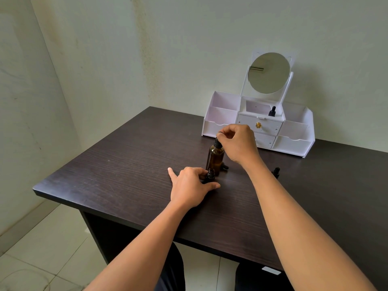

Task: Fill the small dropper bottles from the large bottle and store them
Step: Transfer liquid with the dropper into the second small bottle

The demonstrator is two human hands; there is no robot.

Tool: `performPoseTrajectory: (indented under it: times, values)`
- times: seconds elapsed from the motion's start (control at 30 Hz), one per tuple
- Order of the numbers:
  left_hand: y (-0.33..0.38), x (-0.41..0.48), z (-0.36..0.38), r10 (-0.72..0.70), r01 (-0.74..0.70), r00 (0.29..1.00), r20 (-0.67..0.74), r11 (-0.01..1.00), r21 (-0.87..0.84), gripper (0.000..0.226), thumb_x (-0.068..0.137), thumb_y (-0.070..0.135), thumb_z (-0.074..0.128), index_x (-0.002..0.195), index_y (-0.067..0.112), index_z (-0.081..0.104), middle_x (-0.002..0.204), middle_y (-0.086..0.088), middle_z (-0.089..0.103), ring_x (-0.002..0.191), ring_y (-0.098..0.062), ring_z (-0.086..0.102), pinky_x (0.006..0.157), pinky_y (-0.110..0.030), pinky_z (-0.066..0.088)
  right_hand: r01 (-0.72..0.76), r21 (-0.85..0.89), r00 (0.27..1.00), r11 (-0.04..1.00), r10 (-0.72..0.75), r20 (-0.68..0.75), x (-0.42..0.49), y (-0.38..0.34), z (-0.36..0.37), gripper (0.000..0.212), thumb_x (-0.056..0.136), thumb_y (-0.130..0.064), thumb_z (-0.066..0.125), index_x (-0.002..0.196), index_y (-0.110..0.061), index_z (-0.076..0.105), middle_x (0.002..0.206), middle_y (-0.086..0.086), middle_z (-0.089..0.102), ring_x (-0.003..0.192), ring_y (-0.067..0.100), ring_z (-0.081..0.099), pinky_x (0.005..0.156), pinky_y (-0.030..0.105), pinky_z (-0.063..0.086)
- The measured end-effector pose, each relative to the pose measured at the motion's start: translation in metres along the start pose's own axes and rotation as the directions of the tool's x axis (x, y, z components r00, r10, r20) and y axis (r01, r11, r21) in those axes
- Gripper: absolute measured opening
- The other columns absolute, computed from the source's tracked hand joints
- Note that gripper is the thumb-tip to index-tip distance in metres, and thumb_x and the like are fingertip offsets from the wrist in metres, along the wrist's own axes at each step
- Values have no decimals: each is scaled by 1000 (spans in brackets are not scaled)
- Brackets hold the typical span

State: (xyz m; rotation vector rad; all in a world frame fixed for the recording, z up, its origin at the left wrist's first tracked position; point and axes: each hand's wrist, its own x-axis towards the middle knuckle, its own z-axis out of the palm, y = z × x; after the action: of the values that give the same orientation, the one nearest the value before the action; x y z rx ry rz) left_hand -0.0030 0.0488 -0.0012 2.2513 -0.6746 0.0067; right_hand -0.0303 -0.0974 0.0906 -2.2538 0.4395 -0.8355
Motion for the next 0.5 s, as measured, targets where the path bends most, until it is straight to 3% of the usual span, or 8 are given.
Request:
performPoseTrajectory:
  times: [0.13,0.27,0.5]
  values:
    - [0,-2,0,7,-7,1000,-13,1000,-7,39,77,61,74,107,37,73,101,14,73,111,-10,61,119,-57,-13,-28,11,1000,1000,27,6,2,-1,-2,13,85,-21,73,93,-11,75,88,0,72,81,13,66,73,26,54]
    - [1,-1,-1,11,-11,1000,-10,1000,-9,37,78,61,73,107,38,73,103,14,73,111,-10,60,118,-57,-13,-46,28,999,999,46,-8,1,-1,-5,25,84,-25,74,103,-10,74,96,-1,71,87,13,66,74,23,50]
    - [0,-1,1,13,-13,1000,-15,1000,-7,39,77,62,74,107,39,72,101,15,73,110,-9,61,119,-57,-12,-41,-1,998,999,41,49,-3,-4,-7,13,85,-21,72,94,-12,74,89,-1,71,82,14,66,71,26,52]
